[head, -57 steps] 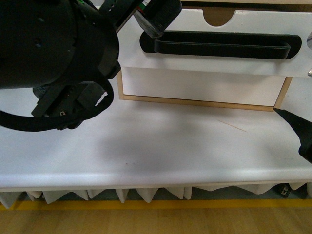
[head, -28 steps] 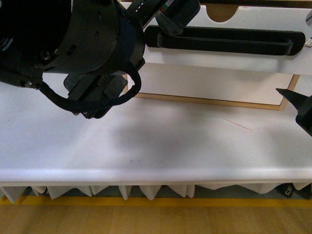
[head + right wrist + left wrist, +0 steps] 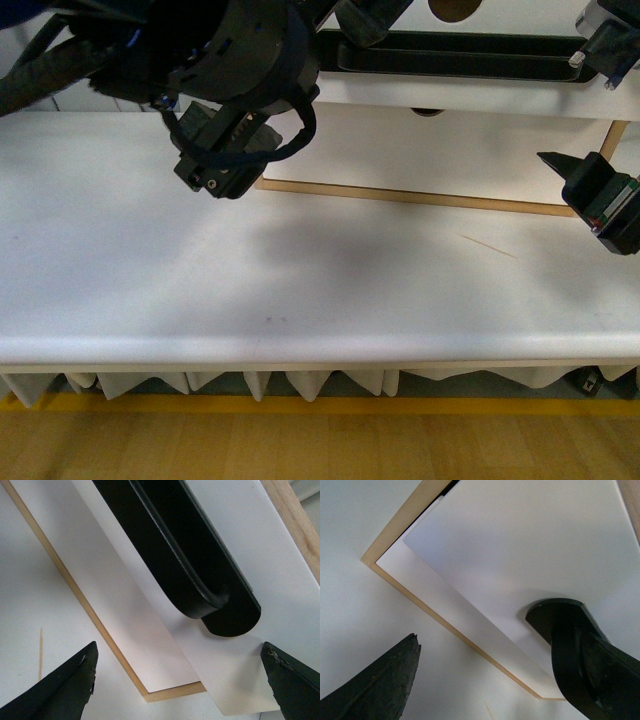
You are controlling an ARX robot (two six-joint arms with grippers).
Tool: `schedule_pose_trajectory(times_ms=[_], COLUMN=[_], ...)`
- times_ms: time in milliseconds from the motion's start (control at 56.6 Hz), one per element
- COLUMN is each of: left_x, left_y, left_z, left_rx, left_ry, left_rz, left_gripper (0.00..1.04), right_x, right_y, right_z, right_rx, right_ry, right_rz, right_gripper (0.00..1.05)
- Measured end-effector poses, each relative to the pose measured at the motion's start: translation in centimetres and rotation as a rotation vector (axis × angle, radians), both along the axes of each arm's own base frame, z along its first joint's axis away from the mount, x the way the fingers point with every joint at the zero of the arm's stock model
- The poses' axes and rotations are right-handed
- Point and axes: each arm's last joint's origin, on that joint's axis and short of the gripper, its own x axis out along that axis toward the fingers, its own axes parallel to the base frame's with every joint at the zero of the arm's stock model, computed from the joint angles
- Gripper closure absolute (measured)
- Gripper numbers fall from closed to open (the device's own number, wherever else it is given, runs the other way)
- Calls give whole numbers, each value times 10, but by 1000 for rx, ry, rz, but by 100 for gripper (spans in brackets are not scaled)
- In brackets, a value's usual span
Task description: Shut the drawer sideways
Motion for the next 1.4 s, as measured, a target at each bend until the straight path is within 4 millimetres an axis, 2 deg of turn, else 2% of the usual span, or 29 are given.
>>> schedule_pose_trajectory(times_ms=[389,618,830,954,1131,1272,1396], left_x=[37,52,56,55,47,32,16], left_y=[-19,-29,-34,-33,-21,-1,28], left_z=[5,6,7,6,5,5,-2], left_rx=[-9,-17,-25,-29,-28,16,90], left_ry=[2,10,9,3,-7,-14,-6], left_rz=[-1,-5,-8,-8,3,22,57], left_gripper=[6,6,6,6,6,6,6], right_x=[42,55,59,53,32,15,-6], right_y=[-11,-17,-20,-21,-17,-17,-17], right_z=[4,5,6,7,10,18,33], right_rx=[2,5,7,10,22,46,84], right_ry=[-21,-26,-29,-24,2,-6,-34], right_rz=[-26,-44,-55,-48,-24,-34,-70], right_gripper=[9,9,9,9,9,9,9])
